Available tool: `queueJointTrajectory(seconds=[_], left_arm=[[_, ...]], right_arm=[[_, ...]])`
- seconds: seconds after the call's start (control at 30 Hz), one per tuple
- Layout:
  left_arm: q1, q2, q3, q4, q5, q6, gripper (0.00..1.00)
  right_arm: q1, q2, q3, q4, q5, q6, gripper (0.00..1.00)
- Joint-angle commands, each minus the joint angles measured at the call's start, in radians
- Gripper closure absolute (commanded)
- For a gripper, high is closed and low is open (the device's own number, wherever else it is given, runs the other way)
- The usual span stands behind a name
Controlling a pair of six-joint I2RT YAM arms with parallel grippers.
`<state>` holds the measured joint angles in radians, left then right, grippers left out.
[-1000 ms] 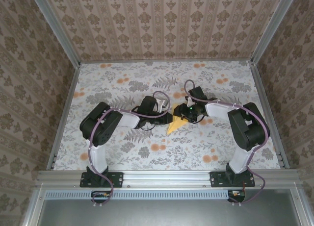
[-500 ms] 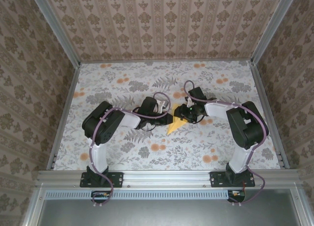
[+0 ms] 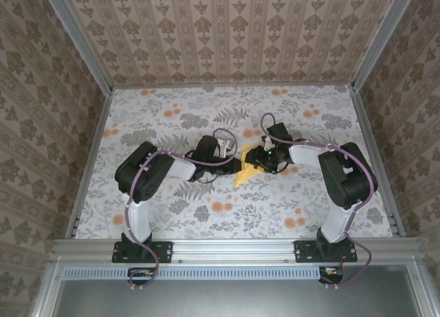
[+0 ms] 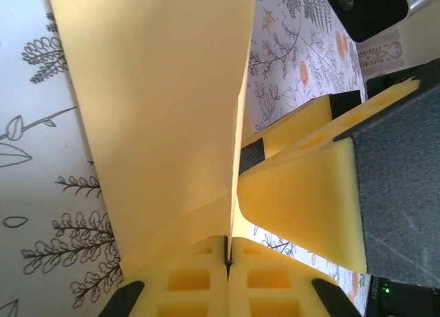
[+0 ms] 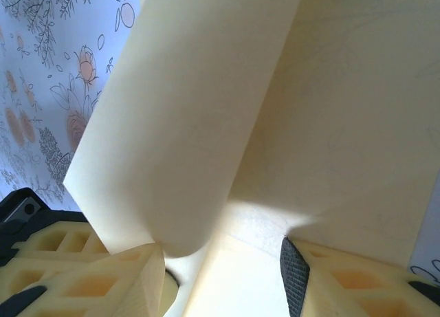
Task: Fold a paper plane with a square sheet of paper (pick it up from the middle)
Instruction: Fourth fold the wing at the center of the table.
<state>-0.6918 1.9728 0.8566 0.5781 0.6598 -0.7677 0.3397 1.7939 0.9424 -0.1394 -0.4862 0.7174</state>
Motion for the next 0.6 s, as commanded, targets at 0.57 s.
queueJointTrajectory(seconds=[0.57], left_arm=[[0.011,-0.046,-0.024,0.011,0.034,-0.018,0.79]], right_arm=[[0.017,0.079,0.063,-0.247,0.164,0.034,0.43]])
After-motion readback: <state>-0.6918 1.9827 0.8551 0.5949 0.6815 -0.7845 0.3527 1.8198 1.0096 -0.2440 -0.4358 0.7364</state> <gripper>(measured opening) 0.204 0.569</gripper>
